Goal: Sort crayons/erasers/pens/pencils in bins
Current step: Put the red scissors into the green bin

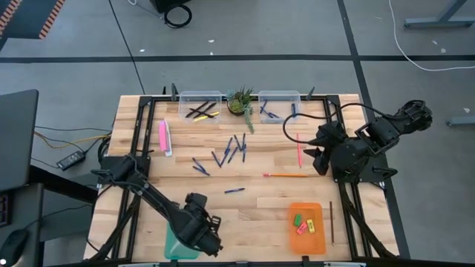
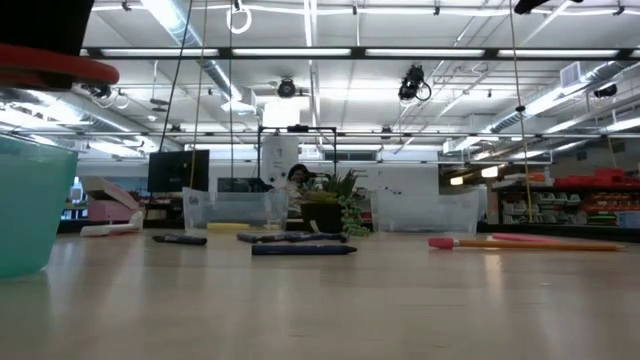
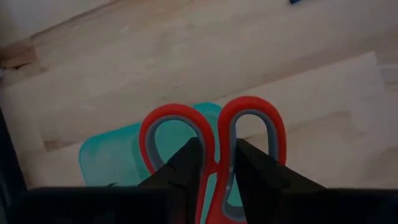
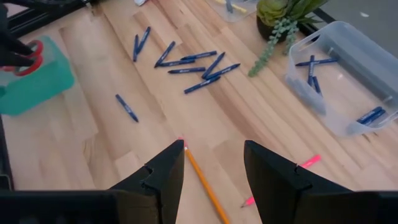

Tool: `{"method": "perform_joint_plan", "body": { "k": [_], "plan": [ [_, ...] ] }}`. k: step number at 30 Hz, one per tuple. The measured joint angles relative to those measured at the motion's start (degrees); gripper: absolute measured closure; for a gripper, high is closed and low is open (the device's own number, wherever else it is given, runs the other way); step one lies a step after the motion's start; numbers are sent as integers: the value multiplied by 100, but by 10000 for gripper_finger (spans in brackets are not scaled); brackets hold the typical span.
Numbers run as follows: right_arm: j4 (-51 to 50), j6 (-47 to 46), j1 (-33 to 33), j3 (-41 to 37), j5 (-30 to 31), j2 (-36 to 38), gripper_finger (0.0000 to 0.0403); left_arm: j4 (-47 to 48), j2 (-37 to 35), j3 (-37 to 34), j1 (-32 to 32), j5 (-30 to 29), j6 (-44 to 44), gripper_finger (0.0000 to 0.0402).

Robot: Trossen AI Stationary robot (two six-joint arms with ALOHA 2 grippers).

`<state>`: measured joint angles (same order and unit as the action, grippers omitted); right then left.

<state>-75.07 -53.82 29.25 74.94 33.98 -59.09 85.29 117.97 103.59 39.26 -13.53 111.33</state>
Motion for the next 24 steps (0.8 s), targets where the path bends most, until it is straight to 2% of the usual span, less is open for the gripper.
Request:
{"method": "perform_joint_plan", "body": {
  "k": [5, 14, 24],
  "plan": [
    [0, -110, 146, 0, 0, -2, 230, 18, -2, 0, 149, -82, 11, 291],
    [0, -151, 171, 0, 20, -11, 230, 174, 6, -91, 317, -204, 152, 313],
    [0, -170, 169, 0, 2, -11, 230, -115, 15, -96, 354, 73, 211, 274]
  ]
}}
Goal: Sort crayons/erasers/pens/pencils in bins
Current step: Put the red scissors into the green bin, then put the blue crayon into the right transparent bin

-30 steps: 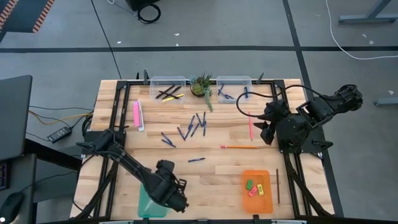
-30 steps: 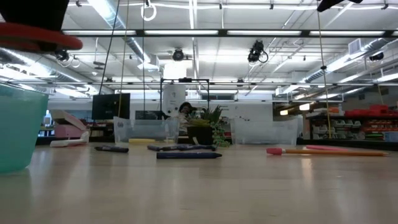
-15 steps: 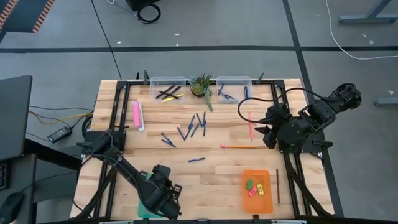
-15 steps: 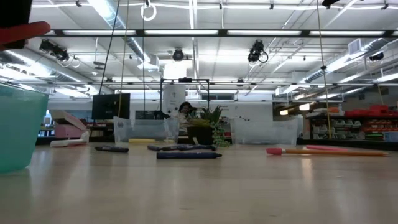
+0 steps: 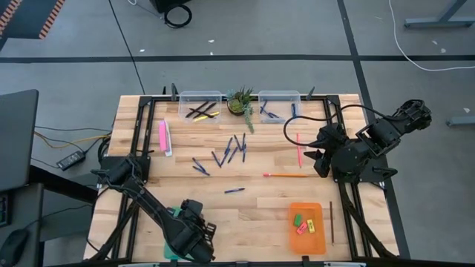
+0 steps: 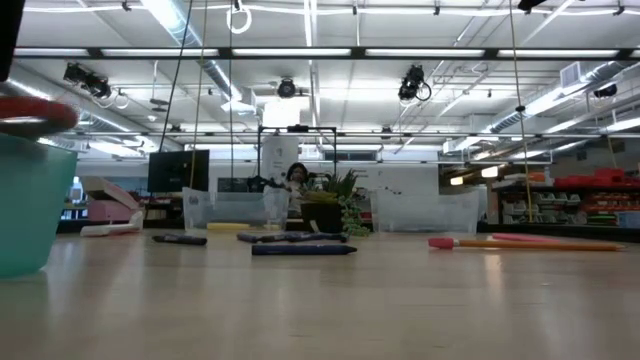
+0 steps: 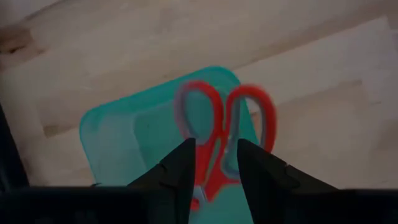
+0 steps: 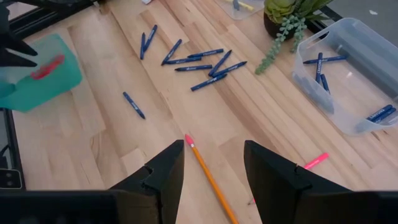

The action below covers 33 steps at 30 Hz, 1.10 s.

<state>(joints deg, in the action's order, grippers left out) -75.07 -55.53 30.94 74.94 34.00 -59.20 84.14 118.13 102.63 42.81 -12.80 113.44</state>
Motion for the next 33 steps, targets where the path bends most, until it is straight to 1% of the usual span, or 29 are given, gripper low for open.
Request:
{"method": "perform_joint_plan", "body": {
  "k": [5, 12, 16, 19, 22, 25, 28, 30, 33],
  "plan": [
    [0, 0, 0, 0, 0, 0, 230, 15, 0, 0, -2, 243, -6, 259],
    [0, 2, 0, 0, -1, 0, 230, 163, -89, 2, -96, 210, -10, 240],
    [0, 2, 0, 0, -2, 0, 230, 295, -381, 4, -318, -270, -147, 242],
    [2, -46, 0, 0, -2, 0, 230, 299, -645, 7, -659, -678, -582, 245],
    [10, -140, 0, 0, -2, 0, 230, 291, -857, 11, -1234, -728, -1616, 243],
    [28, -202, 0, 0, -2, 0, 230, 21, -1100, 9, -1950, -527, -3073, 238],
    [26, -213, 0, 0, -4, 0, 230, -655, -1394, 10, -2690, -270, -5083, 235],
    [26, -251, 0, 0, -4, 0, 230, -946, -1575, 13, -3126, -69, -6425, 237],
    [26, -321, -2, 0, -4, 0, 230, -760, -1712, 17, -3629, 295, -8218, 242]
  ]
}}
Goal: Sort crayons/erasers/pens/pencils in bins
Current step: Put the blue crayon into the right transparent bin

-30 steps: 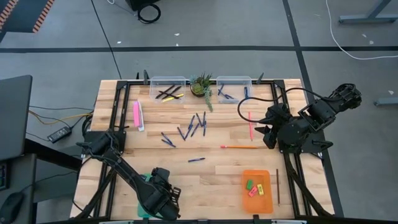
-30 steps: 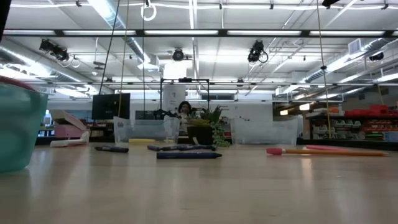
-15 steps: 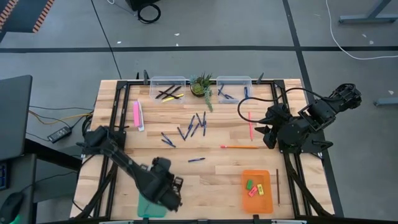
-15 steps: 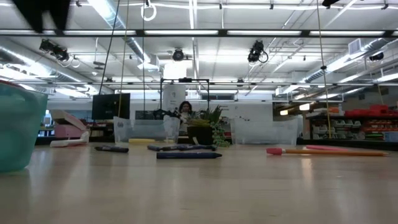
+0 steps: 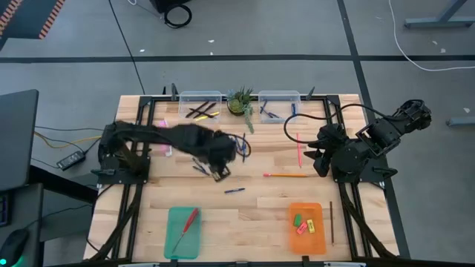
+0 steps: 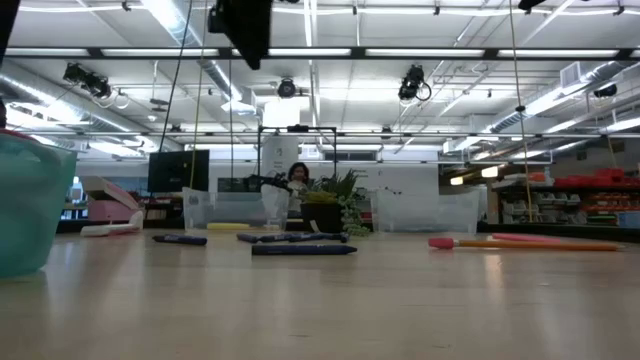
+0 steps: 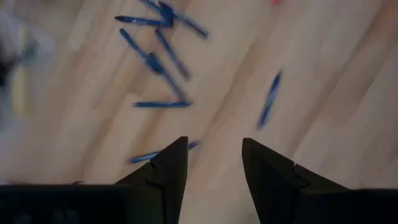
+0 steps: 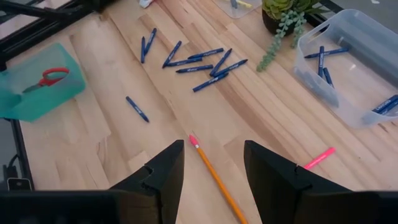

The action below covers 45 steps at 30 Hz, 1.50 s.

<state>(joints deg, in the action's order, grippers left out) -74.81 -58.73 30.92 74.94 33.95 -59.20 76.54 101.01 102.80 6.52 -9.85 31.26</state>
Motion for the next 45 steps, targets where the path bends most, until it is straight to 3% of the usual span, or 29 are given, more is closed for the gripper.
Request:
{"method": "perform_joint_plan", "body": {
  "k": [5, 9, 13, 18, 24, 30, 36, 45],
  "plan": [
    [-7, -188, 2, 0, 36, 0, 230, 576, -2, -4, -481, 135, -2508, 247],
    [-9, -358, 0, 0, 222, 0, 230, 372, 15, -189, -887, 193, -3483, 238],
    [-13, -510, -2, 0, 402, 0, 230, 178, -186, -1166, -1594, 870, -3893, 222],
    [-27, -792, -4, 0, 707, 0, 230, -839, -727, -2387, -2102, 1376, -4069, 211],
    [-28, -1673, -7, 0, 1752, -51, 230, -2078, -1389, -3582, -2049, 1615, -4138, 209],
    [-28, -1731, -202, 0, 1863, -222, 230, -2251, -1493, -4533, -1887, 1613, -4972, 209],
    [-9, -2125, -357, 0, 1793, -497, 230, -2522, -1490, -5036, -1628, 1266, -5772, 215],
    [43, -2296, -353, 0, 1323, -906, 230, -3072, -1486, -5075, -1573, 1124, -6797, 216]
  ]
}}
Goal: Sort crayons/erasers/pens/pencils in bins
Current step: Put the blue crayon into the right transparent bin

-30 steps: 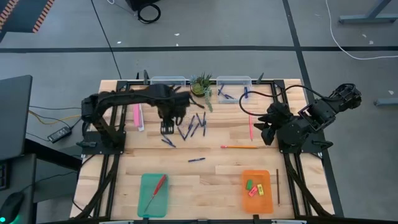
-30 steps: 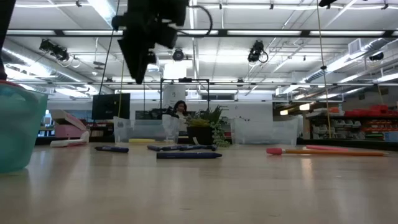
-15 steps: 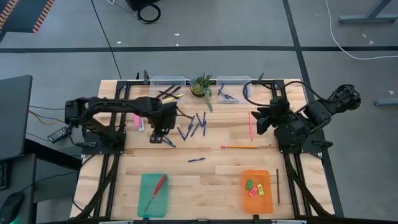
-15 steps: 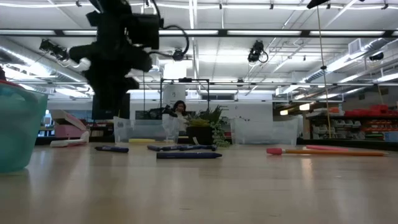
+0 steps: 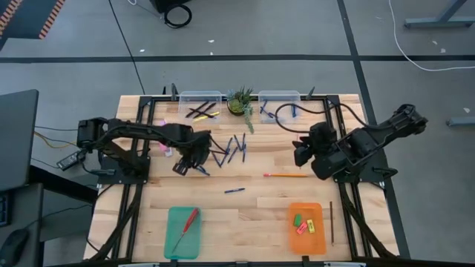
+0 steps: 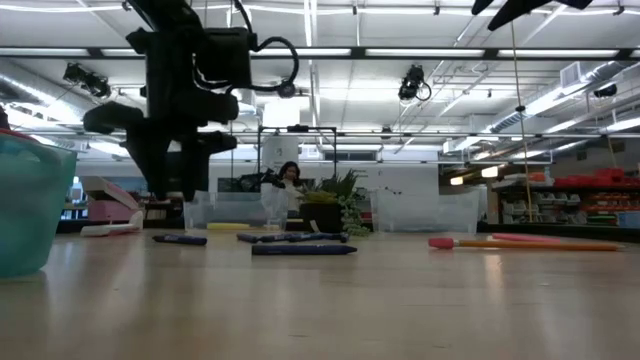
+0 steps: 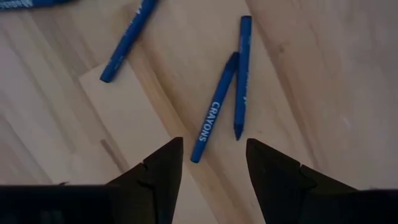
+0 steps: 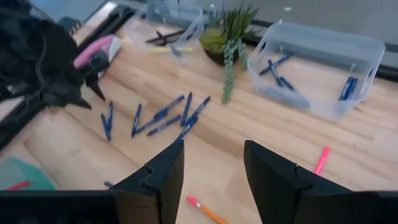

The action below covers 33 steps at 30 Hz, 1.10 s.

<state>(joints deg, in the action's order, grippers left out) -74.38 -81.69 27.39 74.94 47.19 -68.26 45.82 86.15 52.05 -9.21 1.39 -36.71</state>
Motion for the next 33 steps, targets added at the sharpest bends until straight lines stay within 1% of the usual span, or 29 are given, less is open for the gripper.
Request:
{"method": "perform_joint_plan", "body": {
  "k": [7, 10, 20, 26, 33],
  "plan": [
    [2, -34, 1, 0, -60, -81, 230, -189, 408, -2, 34, -13, -229, 214],
    [1, -42, 1, 0, -64, -59, 230, -282, 594, -2, 48, -145, -141, 215],
    [41, -39, 12, 0, -77, 17, 230, -298, 924, -2, 42, -181, -63, 235],
    [87, -39, 12, 0, -76, 17, 230, -324, 1122, 3, 39, -205, 10, 253],
    [147, -39, 12, 0, -77, 17, 230, -442, 1126, 2, 39, -223, 154, 291]
  ]
}}
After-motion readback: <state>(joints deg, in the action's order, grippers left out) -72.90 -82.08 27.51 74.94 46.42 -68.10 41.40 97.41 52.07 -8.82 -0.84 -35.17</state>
